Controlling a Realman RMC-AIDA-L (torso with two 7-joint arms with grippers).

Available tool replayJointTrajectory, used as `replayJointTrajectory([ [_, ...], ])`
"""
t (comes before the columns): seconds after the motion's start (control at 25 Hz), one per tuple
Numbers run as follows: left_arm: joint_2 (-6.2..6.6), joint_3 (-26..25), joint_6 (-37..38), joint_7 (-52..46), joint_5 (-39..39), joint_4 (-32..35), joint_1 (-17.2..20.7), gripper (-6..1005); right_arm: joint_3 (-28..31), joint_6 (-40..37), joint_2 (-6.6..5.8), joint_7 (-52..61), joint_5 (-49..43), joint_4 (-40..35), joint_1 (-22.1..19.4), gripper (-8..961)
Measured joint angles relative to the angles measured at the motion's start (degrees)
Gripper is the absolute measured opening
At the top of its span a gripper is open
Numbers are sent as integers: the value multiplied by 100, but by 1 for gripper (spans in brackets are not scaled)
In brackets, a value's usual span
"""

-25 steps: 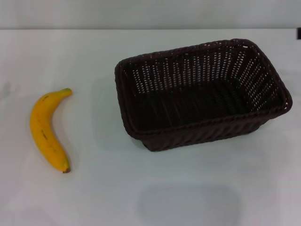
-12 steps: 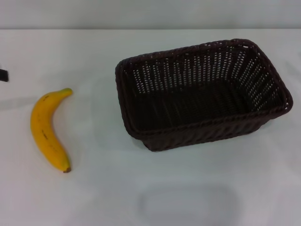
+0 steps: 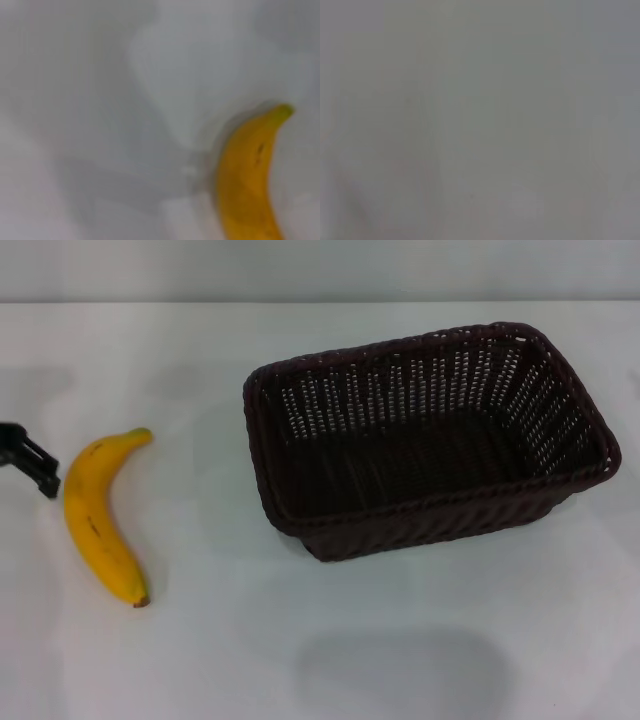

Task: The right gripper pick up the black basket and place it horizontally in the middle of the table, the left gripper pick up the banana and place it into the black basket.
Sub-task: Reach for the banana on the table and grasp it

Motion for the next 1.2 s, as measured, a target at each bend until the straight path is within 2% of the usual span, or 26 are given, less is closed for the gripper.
replayJointTrajectory([
  [0.12, -229, -10, 241, -108, 315, -94, -92, 769, 25, -41, 2, -153, 36, 242, 42, 669],
  [0.28, -333, -27, 356, -231, 323, -112, -102, 768, 28, -108, 2, -273, 64, 386, 44, 669],
  [0.8, -392, -43, 1058, -524, -170, -294, 115, 765, -26, -338, -6, -447, 27, 539, 58, 668],
  [1.2, -472, -36, 1397, -512, -199, -507, 193, 762, -50, -344, -7, -567, 13, 664, 55, 667],
])
